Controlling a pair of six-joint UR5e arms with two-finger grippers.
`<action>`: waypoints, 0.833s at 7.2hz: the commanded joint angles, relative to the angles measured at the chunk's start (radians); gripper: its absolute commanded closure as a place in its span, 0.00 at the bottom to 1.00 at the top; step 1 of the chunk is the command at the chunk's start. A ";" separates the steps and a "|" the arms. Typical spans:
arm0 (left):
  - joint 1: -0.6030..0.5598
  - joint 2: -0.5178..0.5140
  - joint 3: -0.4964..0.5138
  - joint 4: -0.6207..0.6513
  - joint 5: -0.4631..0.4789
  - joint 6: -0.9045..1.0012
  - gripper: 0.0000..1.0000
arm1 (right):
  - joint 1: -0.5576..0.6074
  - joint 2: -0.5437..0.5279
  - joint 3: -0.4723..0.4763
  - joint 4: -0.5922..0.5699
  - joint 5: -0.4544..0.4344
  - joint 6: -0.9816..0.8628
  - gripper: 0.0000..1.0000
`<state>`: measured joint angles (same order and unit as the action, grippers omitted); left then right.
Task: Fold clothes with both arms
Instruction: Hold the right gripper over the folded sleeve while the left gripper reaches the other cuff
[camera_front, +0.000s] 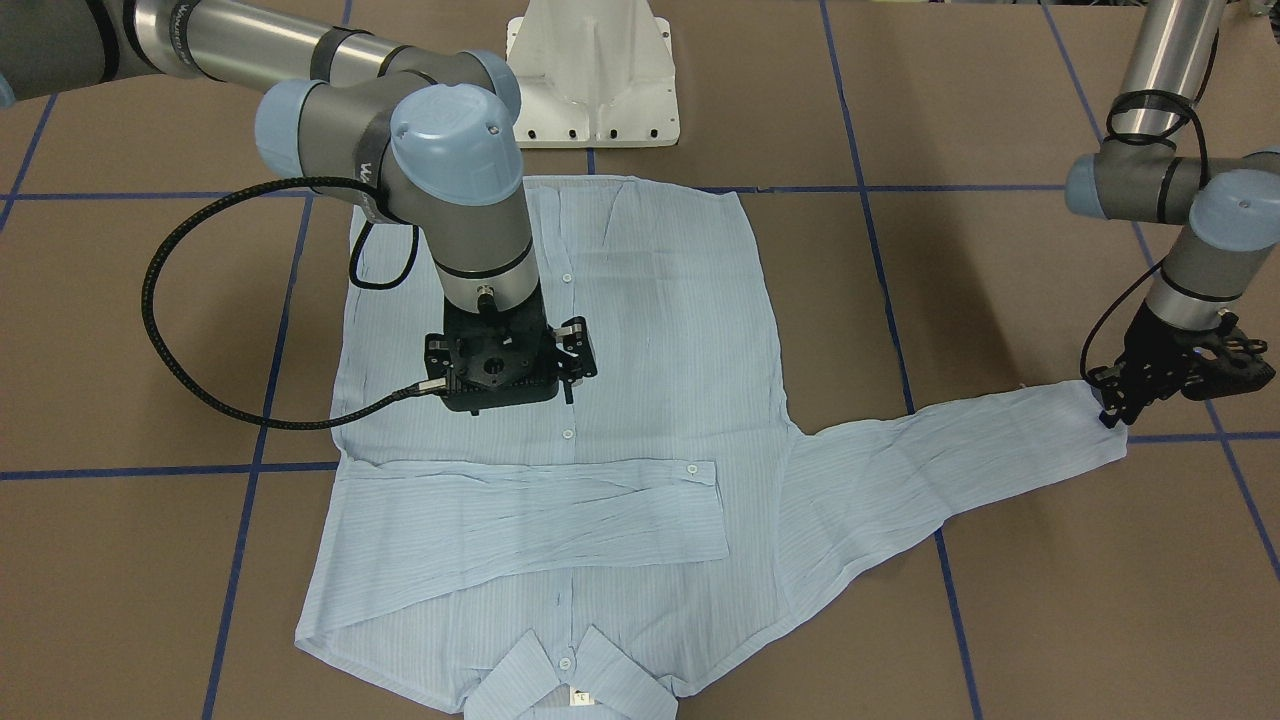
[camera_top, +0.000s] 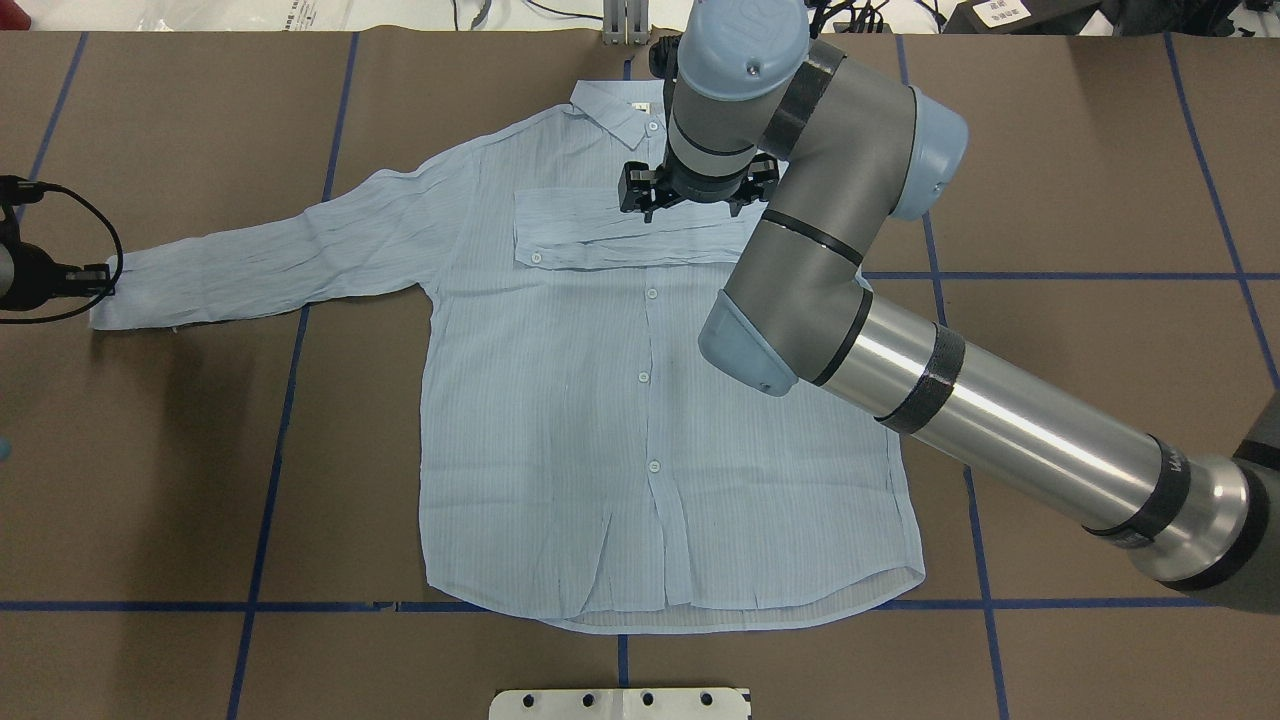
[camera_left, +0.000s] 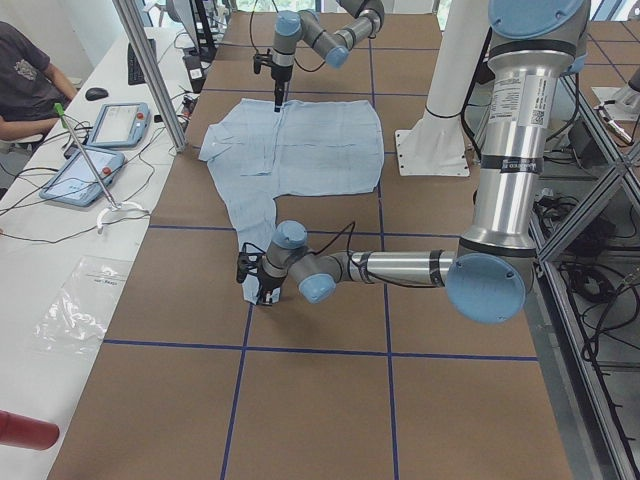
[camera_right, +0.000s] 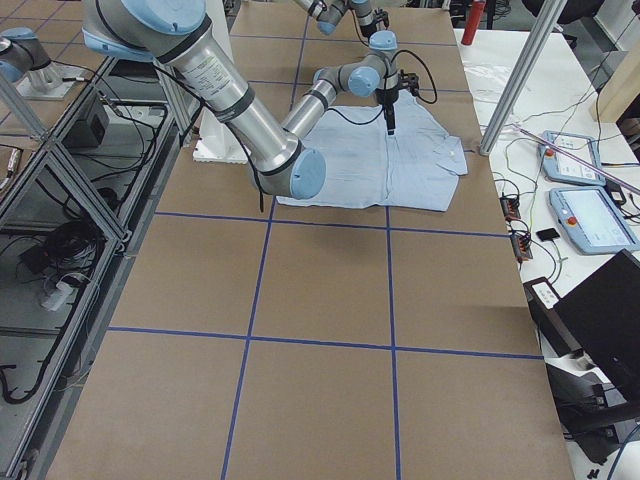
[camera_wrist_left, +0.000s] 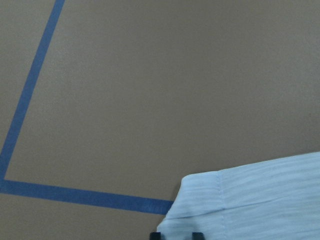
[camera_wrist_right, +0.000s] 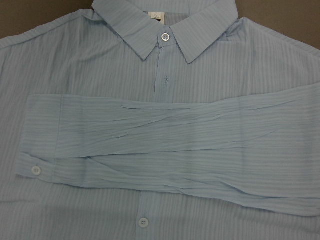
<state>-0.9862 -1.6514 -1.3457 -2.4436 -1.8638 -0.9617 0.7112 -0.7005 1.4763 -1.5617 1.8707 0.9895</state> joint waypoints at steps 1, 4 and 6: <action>0.001 -0.001 0.002 0.000 0.000 -0.002 0.75 | -0.001 -0.001 -0.001 0.000 -0.002 0.000 0.01; -0.003 -0.001 -0.016 0.003 0.000 0.000 1.00 | -0.001 -0.001 -0.001 0.000 -0.002 -0.006 0.01; -0.012 0.001 -0.091 0.032 -0.012 0.006 1.00 | 0.004 -0.002 0.002 0.002 -0.001 -0.014 0.01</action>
<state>-0.9931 -1.6513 -1.3914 -2.4303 -1.8697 -0.9581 0.7112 -0.7021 1.4762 -1.5606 1.8686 0.9803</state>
